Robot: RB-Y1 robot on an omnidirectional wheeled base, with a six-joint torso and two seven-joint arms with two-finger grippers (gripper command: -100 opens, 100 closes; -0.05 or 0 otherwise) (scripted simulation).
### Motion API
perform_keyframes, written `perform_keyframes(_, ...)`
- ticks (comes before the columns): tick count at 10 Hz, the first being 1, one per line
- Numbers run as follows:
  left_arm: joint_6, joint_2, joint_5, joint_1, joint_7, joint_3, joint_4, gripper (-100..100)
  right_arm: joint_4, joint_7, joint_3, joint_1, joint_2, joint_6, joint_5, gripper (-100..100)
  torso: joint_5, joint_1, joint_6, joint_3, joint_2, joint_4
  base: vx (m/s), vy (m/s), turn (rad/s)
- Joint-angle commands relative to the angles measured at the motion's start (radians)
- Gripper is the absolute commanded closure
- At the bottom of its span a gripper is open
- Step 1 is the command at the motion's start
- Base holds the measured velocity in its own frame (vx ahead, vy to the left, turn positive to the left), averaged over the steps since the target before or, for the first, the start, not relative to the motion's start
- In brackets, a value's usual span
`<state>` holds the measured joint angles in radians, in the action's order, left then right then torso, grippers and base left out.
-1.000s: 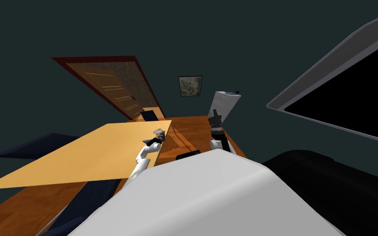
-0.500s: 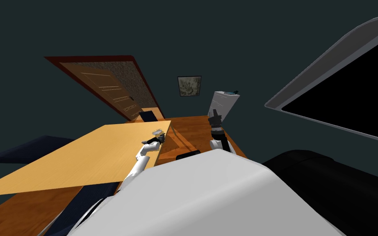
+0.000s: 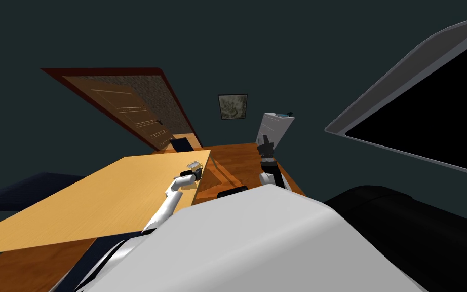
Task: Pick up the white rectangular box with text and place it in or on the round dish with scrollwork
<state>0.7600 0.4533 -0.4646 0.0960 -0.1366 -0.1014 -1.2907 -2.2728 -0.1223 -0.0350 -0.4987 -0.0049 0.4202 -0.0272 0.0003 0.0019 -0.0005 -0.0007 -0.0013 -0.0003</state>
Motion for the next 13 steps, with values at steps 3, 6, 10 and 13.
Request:
perform_keyframes(3, 0.106, 0.039, -0.053, 0.047, -0.031, -0.006, 0.086, -100, 0.0, 0.0, 0.0, 0.0, 0.0, 0.0, 0.0, 0, 0.0, 0.0, 0.0, 0.0, 0.0, 0.0, 0.022, 0.038, -0.057)
perform_keyframes(6, 0.152, 0.06, -0.079, 0.068, -0.045, -0.008, 0.143, -100, 0.0, 0.0, 0.0, 0.0, 0.0, 0.0, 0.0, 0, 0.0, 0.001, 0.0, 0.0, 0.0, 0.0, 0.023, 0.043, -0.056)
perform_keyframes(10, 0.268, 0.12, -0.155, 0.121, -0.087, -0.009, 0.253, -100, 0.0, 0.0, 0.0, 0.0, 0.0, 0.0, 0.0, 0, 0.001, 0.003, 0.0, -0.001, -0.001, 0.0, 0.035, 0.062, -0.073)
perform_keyframes(13, 0.332, 0.16, -0.201, 0.15, -0.112, -0.009, 0.325, -100, 0.0, 0.0, 0.0, 0.0, 0.0, 0.0, 0.0, 0, 0.0, 0.002, 0.0, 0.0, 0.0, 0.0, 0.027, 0.057, -0.073)
